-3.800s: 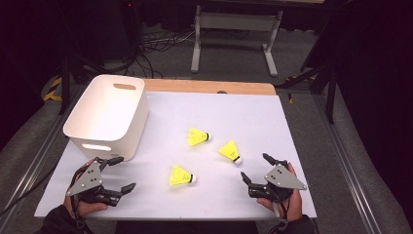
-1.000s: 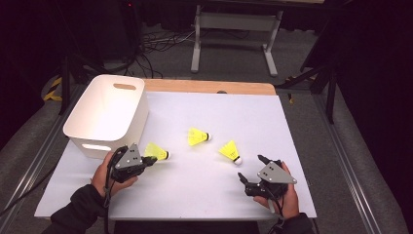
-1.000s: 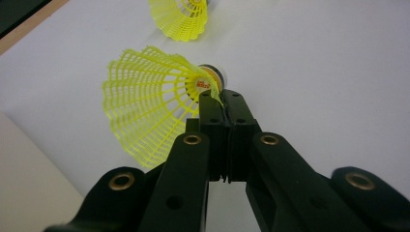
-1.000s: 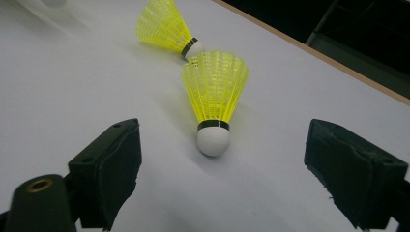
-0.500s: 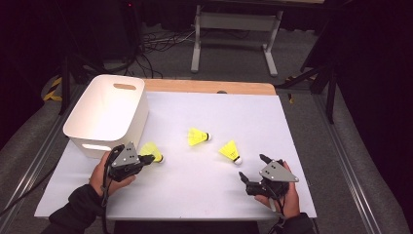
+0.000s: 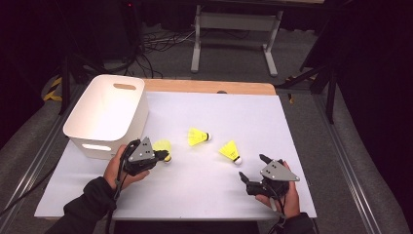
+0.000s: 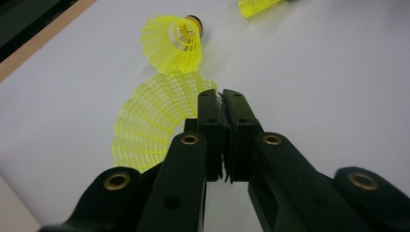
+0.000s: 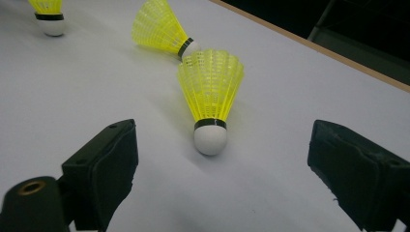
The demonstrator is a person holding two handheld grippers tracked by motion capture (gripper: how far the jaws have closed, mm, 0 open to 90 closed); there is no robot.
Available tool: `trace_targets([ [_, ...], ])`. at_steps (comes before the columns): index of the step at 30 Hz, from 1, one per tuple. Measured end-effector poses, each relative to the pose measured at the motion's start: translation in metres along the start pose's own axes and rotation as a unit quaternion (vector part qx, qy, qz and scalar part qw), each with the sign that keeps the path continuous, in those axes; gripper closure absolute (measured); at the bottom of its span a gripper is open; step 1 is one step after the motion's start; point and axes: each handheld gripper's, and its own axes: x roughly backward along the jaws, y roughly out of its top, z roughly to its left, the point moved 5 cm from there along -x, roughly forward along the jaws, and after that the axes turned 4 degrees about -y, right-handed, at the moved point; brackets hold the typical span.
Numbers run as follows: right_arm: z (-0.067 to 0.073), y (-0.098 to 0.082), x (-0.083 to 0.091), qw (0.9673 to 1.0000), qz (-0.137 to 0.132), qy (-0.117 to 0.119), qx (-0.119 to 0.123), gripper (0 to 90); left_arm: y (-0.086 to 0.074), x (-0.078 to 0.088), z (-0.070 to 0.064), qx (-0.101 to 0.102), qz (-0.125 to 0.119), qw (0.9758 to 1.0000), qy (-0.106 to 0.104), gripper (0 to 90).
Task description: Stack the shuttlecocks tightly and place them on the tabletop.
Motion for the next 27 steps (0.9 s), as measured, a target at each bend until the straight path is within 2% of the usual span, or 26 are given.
trace_targets([
  [8,0.001,0.0,-0.001,0.9999,0.0,0.01,-0.004,11.7,0.01,-0.011,0.0,-0.006,-0.005,0.9999,0.008,87.6],
  [10,0.0,0.0,-0.001,0.9999,-0.001,0.012,-0.007,11.8,0.013,-0.013,0.001,-0.019,0.004,0.9995,0.024,88.4],
  [11,0.0,0.0,-0.001,0.9999,-0.001,0.012,-0.007,11.8,0.016,-0.015,0.003,-0.034,0.016,0.9985,0.039,88.6],
  [12,0.0,0.0,-0.001,0.9999,-0.001,0.013,-0.008,11.8,0.018,-0.016,0.004,-0.05,0.024,0.9975,0.044,88.7],
  [13,0.0,0.0,-0.001,0.9999,-0.002,0.013,-0.008,11.9,0.018,-0.016,0.004,-0.05,0.024,0.9975,0.044,88.8],
  [15,0.0,0.0,0.0,0.9999,-0.002,0.014,-0.009,11.9,0.023,-0.018,0.008,-0.066,0.036,0.9956,0.057,88.9],
  [17,-0.001,0.0,0.0,0.9998,-0.003,0.014,-0.012,12.0,0.027,-0.021,0.012,-0.069,0.036,0.995,0.063,89.0],
  [20,-0.001,0.0,0.0,0.9998,-0.003,0.014,-0.012,12.0,0.032,-0.025,0.017,-0.068,0.045,0.995,0.057,89.0],
  [22,0.0,0.0,0.0,0.9998,-0.003,0.014,-0.012,12.0,0.033,-0.03,0.018,-0.058,0.054,0.9963,0.033,89.0],
  [25,0.0,0.0,0.0,0.9998,-0.003,0.016,-0.009,12.0,0.036,-0.038,0.017,-0.06,0.071,0.9957,0.0,88.7],
  [27,0.0,0.0,-0.001,0.9998,-0.002,0.016,-0.007,12.0,0.039,-0.04,0.017,-0.063,0.073,0.9953,-0.007,87.9],
])
